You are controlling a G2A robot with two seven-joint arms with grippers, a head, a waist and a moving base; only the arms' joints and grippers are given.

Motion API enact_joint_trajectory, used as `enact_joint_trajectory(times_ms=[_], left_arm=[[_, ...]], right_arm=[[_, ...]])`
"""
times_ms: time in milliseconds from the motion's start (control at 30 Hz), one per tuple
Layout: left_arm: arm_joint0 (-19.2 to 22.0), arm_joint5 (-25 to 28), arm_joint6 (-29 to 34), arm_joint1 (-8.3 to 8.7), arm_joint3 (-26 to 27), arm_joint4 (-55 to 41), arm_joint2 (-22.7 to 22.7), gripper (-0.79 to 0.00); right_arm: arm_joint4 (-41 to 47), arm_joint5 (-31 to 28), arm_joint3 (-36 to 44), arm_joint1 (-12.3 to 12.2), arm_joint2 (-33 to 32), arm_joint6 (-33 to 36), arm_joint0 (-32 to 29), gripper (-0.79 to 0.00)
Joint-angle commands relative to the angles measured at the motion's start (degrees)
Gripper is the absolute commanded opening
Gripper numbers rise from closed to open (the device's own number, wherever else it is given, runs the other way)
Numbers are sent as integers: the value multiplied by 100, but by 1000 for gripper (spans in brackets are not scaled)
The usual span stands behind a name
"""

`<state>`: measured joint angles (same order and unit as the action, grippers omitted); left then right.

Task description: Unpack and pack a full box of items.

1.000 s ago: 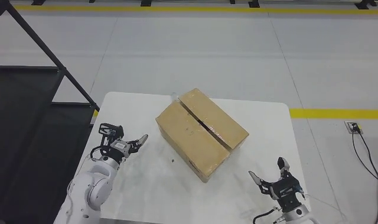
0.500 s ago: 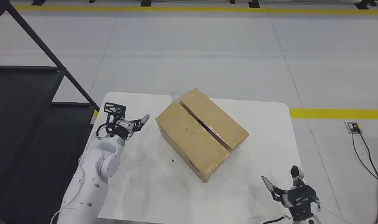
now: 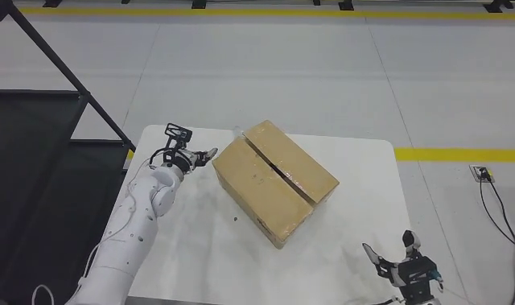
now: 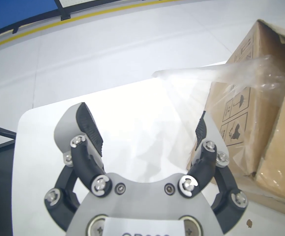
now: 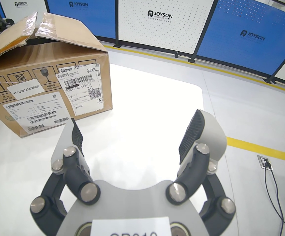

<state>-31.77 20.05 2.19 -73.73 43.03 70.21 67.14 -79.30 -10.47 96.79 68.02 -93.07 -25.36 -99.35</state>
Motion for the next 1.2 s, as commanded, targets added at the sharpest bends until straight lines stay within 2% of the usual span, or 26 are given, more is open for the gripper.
enact_joint_trajectory(times_ms=[0,233,500,700,967,1100,1167], left_arm=[[145,507,-7,-36,-336,-237,-50,0],[332,892,-353,-106,-837,33,-332,0],[218,1126,-613,-114,-849,-37,-370,0],[-119,1150,-818,-41,-570,65,-316,0],[-757,1304,-900,128,155,17,-35,0],[-1080,1308,-783,211,614,-1,128,0],[-1229,1310,-730,245,834,-32,204,0]], right_arm=[[11,-16,-11,0,-17,20,12,0],[17,-47,-11,6,-6,150,130,0],[42,-58,16,16,13,176,243,0],[62,-58,21,27,46,146,283,0],[-106,-85,53,41,219,277,396,0],[306,573,79,113,319,499,479,0],[306,573,79,113,319,499,479,0]])
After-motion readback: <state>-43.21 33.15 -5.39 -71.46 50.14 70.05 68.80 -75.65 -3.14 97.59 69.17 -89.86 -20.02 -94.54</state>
